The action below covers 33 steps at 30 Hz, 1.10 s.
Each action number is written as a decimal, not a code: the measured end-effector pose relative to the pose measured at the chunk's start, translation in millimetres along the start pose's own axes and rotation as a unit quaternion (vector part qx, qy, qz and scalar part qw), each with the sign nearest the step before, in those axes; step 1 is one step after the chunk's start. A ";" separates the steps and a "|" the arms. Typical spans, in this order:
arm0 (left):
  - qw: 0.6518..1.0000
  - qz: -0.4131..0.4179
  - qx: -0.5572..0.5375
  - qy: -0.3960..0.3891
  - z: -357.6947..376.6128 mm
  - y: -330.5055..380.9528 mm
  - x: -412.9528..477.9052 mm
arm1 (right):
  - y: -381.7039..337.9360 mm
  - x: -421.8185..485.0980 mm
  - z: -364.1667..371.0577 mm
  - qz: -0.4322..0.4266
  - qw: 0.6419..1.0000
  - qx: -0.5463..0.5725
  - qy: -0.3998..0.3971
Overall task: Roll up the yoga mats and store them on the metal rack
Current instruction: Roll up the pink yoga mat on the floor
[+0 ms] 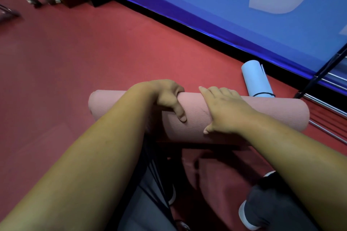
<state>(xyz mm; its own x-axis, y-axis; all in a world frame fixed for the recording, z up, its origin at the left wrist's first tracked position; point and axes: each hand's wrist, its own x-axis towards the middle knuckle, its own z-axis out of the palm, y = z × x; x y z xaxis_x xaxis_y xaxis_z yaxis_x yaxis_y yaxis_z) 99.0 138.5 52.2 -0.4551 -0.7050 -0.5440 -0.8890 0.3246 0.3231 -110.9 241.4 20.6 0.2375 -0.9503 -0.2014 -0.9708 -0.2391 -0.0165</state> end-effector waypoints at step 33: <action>0.990 0.033 0.119 0.074 -0.9 13.5 3.4 | 10.4 2.2 -23.4 0.026 0.997 0.042 -0.056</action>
<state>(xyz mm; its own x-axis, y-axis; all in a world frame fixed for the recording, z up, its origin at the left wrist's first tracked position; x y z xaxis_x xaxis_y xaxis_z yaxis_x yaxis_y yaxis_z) 85.5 139.9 55.4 -0.5161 -0.7558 -0.4031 -0.8522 0.5006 0.1525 -119.7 232.2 42.9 0.1855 -0.9316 -0.3126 -0.9823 -0.1677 -0.0832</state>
